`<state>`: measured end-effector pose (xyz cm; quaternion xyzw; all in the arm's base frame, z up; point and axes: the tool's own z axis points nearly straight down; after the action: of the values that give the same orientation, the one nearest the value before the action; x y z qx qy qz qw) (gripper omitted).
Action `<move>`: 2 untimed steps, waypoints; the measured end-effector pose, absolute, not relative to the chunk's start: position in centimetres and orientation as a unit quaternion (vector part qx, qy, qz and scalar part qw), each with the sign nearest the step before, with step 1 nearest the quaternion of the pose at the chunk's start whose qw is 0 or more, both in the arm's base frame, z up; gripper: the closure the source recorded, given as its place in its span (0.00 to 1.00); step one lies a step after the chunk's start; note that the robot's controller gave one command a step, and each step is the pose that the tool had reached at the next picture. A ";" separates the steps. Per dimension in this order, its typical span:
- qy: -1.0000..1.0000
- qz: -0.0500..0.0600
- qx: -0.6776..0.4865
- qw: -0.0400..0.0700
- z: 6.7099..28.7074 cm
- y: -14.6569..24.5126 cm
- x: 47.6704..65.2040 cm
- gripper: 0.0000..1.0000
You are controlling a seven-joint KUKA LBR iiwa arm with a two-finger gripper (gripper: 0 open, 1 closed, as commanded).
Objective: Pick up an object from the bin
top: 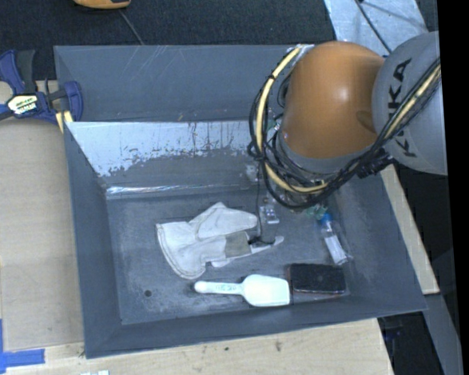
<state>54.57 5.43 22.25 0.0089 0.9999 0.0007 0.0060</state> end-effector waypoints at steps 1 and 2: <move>1.000 0.000 -0.002 0.006 17.1 4.8 55.8 0.00; 0.999 0.000 -0.041 0.003 11.3 5.5 57.4 0.00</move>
Offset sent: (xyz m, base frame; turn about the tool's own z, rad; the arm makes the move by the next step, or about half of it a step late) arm 0.0297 0.0031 -0.1157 -0.1053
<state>57.39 5.46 11.31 -0.0413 0.9991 -0.0002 0.0026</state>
